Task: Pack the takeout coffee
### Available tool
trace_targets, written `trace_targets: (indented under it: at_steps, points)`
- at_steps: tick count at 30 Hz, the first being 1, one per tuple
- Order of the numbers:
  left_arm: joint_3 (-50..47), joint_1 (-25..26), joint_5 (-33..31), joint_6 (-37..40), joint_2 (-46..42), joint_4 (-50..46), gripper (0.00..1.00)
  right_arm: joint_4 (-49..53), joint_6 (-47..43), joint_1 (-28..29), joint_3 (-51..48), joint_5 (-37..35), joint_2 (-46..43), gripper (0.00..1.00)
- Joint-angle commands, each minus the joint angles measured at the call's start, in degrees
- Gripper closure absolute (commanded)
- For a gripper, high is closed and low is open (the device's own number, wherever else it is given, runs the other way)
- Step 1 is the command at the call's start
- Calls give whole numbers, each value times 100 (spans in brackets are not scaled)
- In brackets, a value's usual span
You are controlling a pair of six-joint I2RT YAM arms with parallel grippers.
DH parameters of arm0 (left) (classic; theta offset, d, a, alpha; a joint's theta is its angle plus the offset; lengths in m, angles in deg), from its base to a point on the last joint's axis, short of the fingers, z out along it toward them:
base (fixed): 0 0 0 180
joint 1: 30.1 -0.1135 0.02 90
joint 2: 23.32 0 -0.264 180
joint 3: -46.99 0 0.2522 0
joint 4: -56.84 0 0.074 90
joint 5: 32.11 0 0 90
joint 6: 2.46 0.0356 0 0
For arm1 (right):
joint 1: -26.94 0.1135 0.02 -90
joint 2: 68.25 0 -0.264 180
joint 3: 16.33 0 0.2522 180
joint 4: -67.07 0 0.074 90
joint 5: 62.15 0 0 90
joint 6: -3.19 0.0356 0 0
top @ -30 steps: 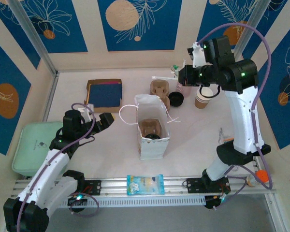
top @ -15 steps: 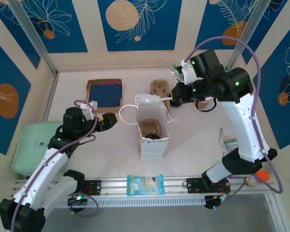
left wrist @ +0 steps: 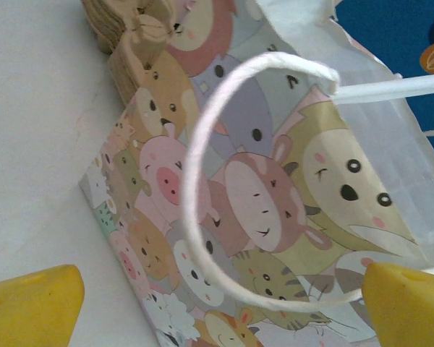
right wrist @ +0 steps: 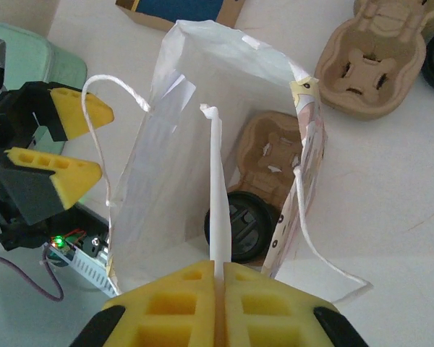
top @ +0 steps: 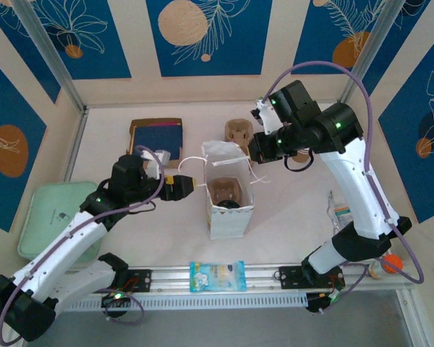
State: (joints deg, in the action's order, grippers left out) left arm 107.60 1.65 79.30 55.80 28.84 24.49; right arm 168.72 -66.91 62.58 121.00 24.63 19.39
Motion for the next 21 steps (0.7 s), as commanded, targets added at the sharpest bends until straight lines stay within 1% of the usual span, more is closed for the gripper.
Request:
trace_targets:
  at_steps: [1,12,21]
  points:
    - [287,124,-125,230,18,-124,2,-31,9,65,-69,-60,185,90]
    - [504,227,-244,368,74,-348,2,-225,-98,159,-250,-12,799,91]
    - [632,240,-409,509,-47,-615,2,-92,-269,179,151,24,1447,91]
